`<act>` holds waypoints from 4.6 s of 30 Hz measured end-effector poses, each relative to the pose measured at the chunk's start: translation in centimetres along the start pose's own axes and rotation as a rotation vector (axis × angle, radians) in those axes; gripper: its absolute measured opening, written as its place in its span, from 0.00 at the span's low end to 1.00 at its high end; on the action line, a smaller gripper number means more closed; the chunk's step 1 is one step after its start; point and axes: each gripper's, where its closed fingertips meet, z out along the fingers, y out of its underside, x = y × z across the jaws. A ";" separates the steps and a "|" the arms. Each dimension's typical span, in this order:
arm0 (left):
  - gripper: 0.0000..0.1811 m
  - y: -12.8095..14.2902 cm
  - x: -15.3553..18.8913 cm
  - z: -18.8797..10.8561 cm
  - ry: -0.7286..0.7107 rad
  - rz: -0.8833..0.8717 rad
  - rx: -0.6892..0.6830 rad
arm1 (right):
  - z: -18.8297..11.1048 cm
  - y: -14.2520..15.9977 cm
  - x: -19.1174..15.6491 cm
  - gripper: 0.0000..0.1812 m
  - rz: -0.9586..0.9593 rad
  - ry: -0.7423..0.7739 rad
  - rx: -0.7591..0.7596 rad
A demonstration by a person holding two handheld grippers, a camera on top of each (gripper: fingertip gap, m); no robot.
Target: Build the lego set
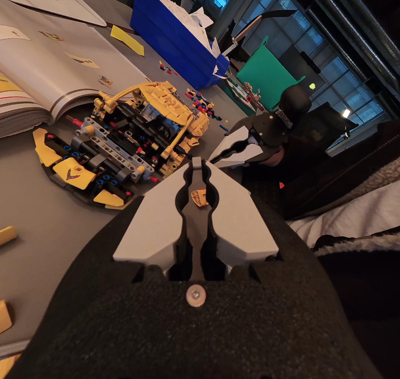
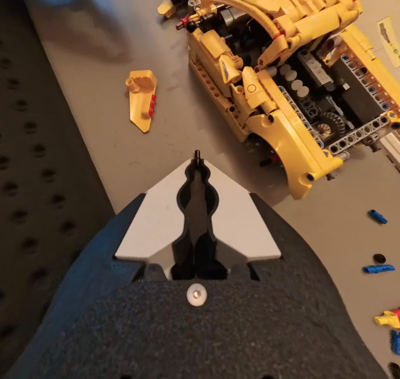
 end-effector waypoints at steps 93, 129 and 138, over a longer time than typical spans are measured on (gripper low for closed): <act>0.04 1.3 0.0 0.6 -0.001 -0.001 -0.061 | -23.4 23.8 9.2 0.06 0.475 0.189 -0.574; 0.04 -0.8 5.4 5.2 0.173 -0.289 0.070 | -4.0 -12.6 -2.2 0.02 -0.352 0.280 0.103; 0.04 -0.3 5.3 5.3 0.108 -0.205 0.029 | -3.8 -12.1 -2.3 0.02 -0.329 0.245 0.068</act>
